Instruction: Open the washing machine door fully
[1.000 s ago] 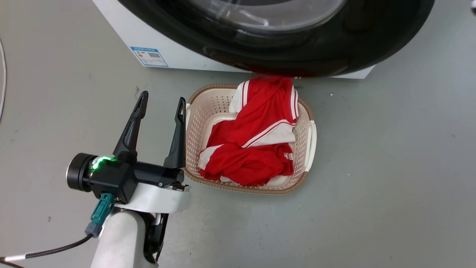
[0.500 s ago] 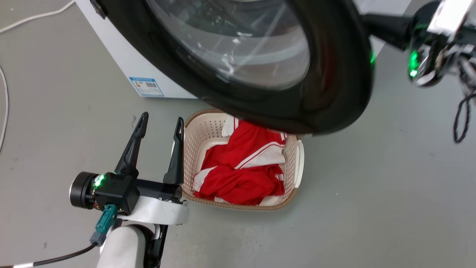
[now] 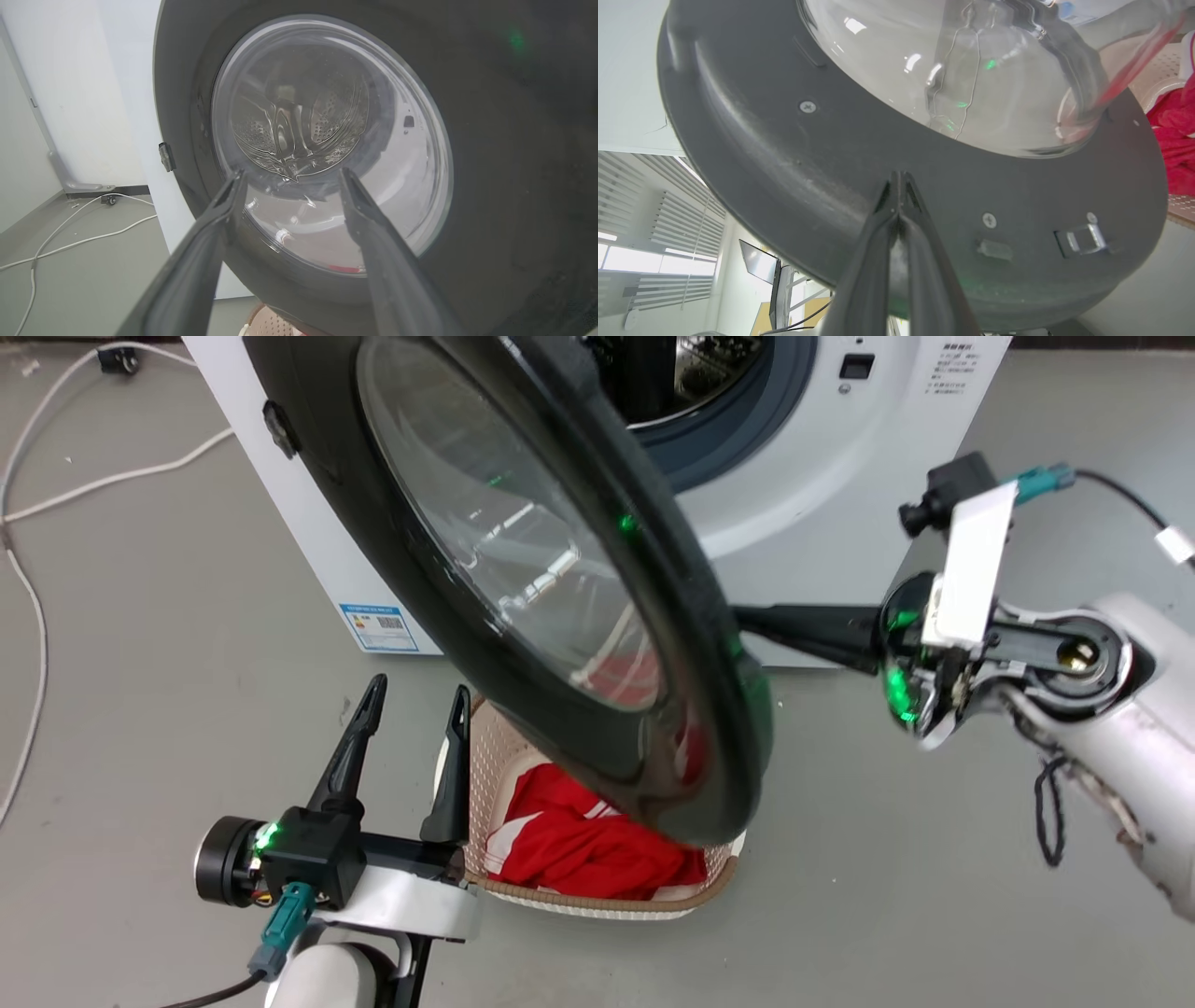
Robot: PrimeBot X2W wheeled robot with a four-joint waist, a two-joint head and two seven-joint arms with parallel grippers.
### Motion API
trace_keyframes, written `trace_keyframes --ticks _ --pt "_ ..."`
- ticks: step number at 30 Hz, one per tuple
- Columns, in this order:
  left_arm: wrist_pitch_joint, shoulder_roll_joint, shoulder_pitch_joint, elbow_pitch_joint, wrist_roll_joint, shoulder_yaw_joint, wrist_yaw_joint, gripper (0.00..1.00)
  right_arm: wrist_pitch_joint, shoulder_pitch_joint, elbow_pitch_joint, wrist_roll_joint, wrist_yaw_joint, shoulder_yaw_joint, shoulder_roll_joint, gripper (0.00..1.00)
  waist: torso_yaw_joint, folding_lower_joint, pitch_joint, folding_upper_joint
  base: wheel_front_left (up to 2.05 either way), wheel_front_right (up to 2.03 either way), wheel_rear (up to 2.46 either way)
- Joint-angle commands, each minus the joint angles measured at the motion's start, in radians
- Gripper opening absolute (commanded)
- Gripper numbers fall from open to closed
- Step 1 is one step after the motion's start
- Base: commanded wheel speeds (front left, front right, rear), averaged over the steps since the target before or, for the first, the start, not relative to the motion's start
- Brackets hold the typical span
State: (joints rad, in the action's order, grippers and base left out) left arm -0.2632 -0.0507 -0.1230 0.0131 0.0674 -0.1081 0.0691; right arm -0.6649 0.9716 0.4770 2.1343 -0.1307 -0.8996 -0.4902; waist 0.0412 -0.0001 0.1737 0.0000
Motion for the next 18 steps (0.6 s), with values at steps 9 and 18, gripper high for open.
trace_keyframes --ticks 9,18 --pt "-0.002 0.001 0.042 0.008 0.007 -0.011 -0.009 1.00 0.082 -0.081 -0.172 0.060 0.000 -0.102 0.007 0.00 0.014 0.0001 -0.057 0.0000 0.00 0.00 0.00" --pt "-0.002 0.001 0.059 0.009 0.008 -0.011 -0.014 1.00 0.193 -0.109 -0.252 0.082 0.000 -0.151 0.028 0.00 0.017 0.0001 -0.076 0.0000 0.00 0.00 0.00"
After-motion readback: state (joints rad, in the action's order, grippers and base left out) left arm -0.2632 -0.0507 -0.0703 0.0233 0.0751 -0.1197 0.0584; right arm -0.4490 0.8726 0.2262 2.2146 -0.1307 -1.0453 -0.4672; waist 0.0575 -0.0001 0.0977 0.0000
